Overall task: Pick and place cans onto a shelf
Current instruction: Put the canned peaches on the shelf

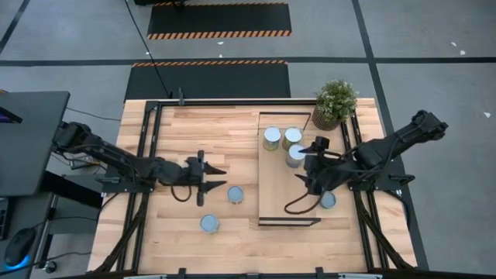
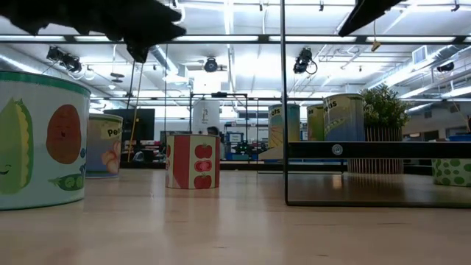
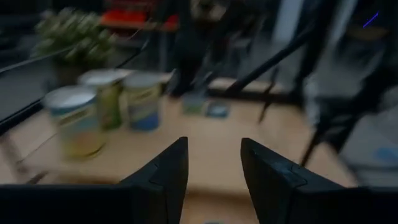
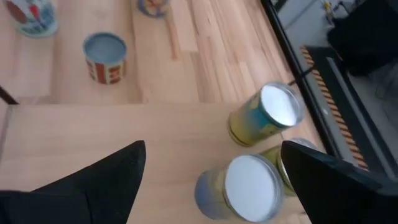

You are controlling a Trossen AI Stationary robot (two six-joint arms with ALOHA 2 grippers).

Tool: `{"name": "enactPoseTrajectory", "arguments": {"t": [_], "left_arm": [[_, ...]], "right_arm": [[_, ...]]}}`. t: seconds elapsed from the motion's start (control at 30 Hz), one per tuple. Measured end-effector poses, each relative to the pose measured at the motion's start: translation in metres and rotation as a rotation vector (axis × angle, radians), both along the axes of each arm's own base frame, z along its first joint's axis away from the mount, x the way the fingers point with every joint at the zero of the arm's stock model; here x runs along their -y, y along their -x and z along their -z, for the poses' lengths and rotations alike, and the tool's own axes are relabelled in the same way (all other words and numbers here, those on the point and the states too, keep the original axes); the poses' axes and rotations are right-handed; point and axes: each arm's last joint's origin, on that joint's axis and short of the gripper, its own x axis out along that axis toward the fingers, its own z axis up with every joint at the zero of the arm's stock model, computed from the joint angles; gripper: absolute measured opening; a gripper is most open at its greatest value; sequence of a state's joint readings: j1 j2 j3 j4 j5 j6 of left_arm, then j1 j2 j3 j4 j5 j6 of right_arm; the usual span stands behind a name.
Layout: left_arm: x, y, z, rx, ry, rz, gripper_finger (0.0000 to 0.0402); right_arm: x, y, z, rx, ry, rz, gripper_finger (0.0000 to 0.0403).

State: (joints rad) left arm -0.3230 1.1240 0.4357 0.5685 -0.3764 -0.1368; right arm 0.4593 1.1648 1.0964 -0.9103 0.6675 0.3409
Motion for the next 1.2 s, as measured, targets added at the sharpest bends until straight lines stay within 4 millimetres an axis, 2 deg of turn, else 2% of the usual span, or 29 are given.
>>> {"name": "enactPoseTrajectory", "arguments": {"t": [0.13, 0.27, 0.33, 0.47, 0.63, 0.8, 0.9, 1.0, 1.2], "left_arm": [[-0.002, -0.006, -0.01, -0.161, -0.068, -0.105, 0.0153], [-0.004, -0.004, -0.025, -0.371, -0.128, -0.18, 0.0158], [-0.006, 0.001, -0.028, -0.469, -0.14, -0.249, 0.0172], [-0.01, 0.007, -0.039, -0.55, -0.136, -0.335, 0.0222], [-0.011, 0.016, -0.058, -0.688, -0.107, -0.311, 0.0274], [-0.01, 0.025, -0.078, -0.782, -0.004, -0.25, 0.0277], [-0.008, 0.029, -0.078, -0.803, 0.047, -0.252, 0.0268], [-0.006, 0.032, -0.066, -0.832, 0.078, -0.287, 0.0257], [-0.007, 0.037, -0.039, -0.901, 0.186, -0.361, 0.0246]], "right_arm": [[0.004, 0.01, 0.007, 0.033, -0.022, -0.049, 0.0382], [0.008, 0.018, 0.014, 0.054, 0.003, -0.085, 0.0382], [0.009, 0.019, 0.017, 0.098, 0.027, -0.118, 0.0382], [0.012, 0.022, 0.024, 0.171, 0.109, -0.192, 0.0382], [0.022, 0.03, 0.025, 0.288, 0.168, -0.212, 0.0382], [0.03, 0.039, 0.022, 0.465, 0.197, -0.215, 0.0382], [0.035, 0.043, 0.025, 0.554, 0.212, -0.2, 0.0382], [0.038, 0.045, 0.03, 0.605, 0.218, -0.18, 0.0382], [0.037, 0.042, 0.05, 0.557, 0.16, -0.235, 0.0382]]}}
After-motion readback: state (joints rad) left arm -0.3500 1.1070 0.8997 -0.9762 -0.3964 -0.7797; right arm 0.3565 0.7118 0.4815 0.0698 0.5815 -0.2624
